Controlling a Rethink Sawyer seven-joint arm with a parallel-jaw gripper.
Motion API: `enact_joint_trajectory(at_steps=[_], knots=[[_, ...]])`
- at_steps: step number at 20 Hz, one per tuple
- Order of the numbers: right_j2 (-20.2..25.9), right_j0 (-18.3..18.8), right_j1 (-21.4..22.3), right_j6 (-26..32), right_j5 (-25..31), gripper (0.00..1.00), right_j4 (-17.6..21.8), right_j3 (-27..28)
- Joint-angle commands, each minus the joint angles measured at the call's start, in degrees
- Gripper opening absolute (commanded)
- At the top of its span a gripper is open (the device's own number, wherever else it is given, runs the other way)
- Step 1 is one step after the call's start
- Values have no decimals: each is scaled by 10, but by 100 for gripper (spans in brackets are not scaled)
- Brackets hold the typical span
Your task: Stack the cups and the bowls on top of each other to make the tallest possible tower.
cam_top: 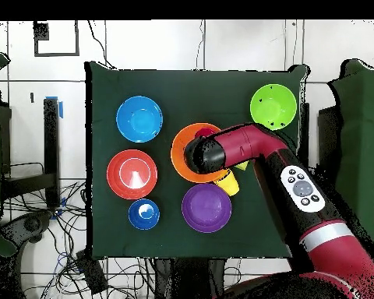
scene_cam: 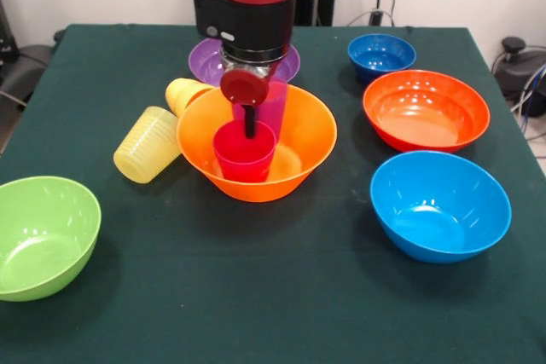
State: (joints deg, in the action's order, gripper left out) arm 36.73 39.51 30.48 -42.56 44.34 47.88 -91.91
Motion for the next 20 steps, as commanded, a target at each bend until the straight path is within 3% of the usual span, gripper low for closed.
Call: enact_joint_trajectory(at_steps=[1,6,20], knots=[[8,5,-31,195,44,0,59,21],[3,-3,-40,157,24,0,74,6],[-10,-1,-56,82,-3,0,65,0]])
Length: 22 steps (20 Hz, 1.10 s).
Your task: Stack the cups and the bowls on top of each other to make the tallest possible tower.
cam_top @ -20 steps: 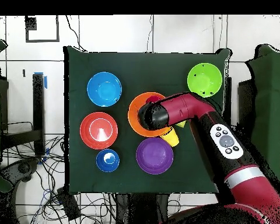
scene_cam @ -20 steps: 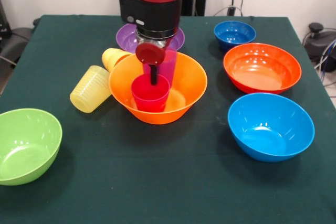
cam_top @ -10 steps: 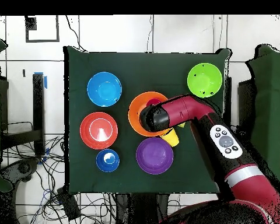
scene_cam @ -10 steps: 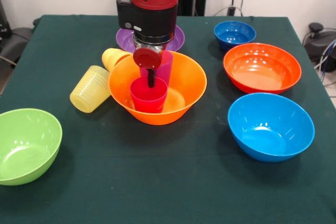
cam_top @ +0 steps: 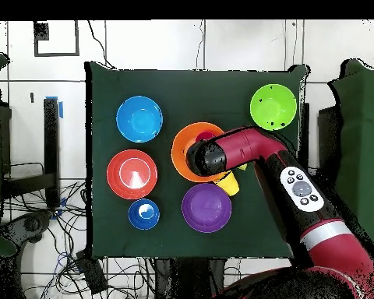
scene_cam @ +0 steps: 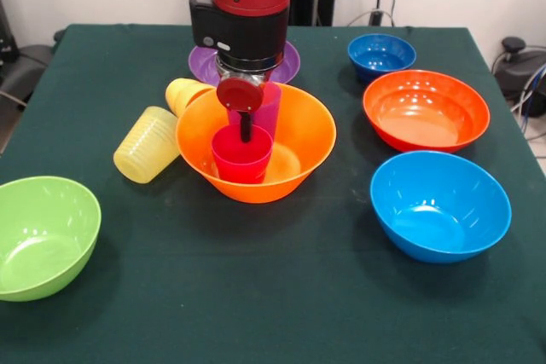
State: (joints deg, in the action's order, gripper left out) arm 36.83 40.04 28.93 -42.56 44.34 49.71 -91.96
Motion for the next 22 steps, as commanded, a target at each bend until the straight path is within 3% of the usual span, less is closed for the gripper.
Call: enact_joint_trajectory(at_steps=[1,22], knots=[[-11,-6,-43,83,-4,0,47,2],[-18,-3,-51,49,-33,0,52,-11]])
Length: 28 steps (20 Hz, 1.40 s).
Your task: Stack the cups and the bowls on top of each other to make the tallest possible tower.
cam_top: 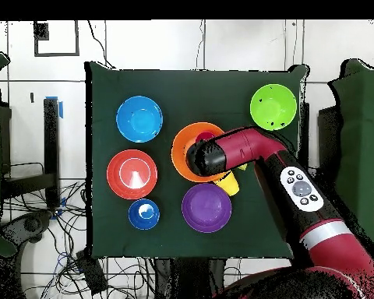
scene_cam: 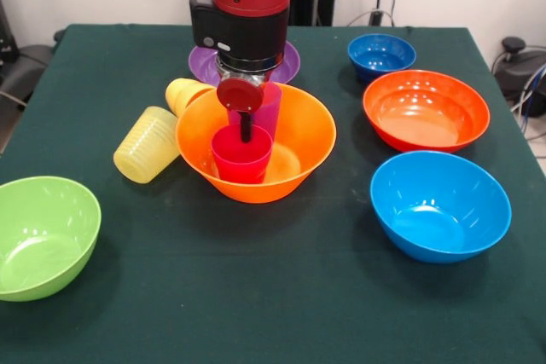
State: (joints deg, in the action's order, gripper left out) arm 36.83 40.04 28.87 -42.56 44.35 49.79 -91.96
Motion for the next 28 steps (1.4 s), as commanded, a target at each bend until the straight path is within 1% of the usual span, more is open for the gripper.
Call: enact_joint_trajectory(at_steps=[1,3,9,15,16,20,24,26,28], knots=[[-19,-6,-45,42,-40,0,54,-17],[-20,-8,-44,34,-42,0,53,-18],[-17,1,-54,37,-56,0,54,-18],[-19,-1,-52,26,-56,0,51,-19],[-20,-1,-51,23,-54,100,50,-19],[-16,9,-60,25,-40,100,29,-18],[-10,5,-41,16,-73,100,45,-35],[-15,3,-40,-1,-68,100,32,-39],[-17,2,-45,3,-77,100,39,-36]])
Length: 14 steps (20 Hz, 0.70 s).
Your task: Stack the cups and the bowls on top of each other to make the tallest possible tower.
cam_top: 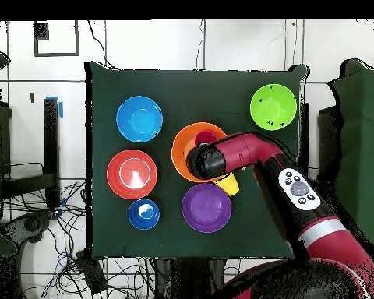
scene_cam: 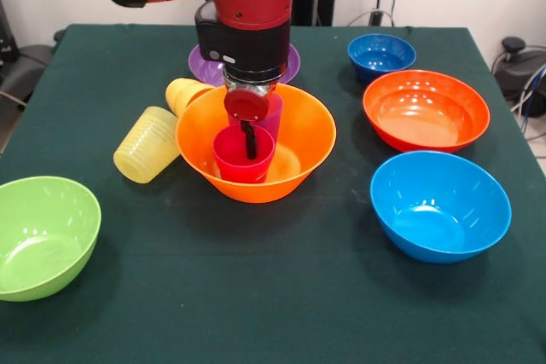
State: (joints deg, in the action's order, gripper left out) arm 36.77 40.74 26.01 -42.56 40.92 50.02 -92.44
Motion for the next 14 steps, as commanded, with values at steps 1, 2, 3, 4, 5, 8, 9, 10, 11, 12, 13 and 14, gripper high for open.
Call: enact_joint_trajectory(at_steps=[1,2,3,4,5,8,9,10,11,12,13,14], knots=[[-18,-4,-17,3,-45,100,37,-30],[-18,-5,-17,3,-44,100,36,-30],[-18,-5,-16,4,-41,100,32,-30],[-19,-6,-15,4,-40,100,31,-30],[-19,-6,-14,4,-41,100,30,-30],[-20,-5,-11,5,-38,100,30,-30],[-19,-5,-8,6,-34,100,28,-31],[-19,-6,-7,6,-33,100,27,-31],[-19,-8,-2,4,-31,100,26,-33],[-19,-8,0,4,-30,100,25,-34],[-19,-10,5,2,-27,100,24,-36],[-18,-9,7,3,-27,100,23,-37]])
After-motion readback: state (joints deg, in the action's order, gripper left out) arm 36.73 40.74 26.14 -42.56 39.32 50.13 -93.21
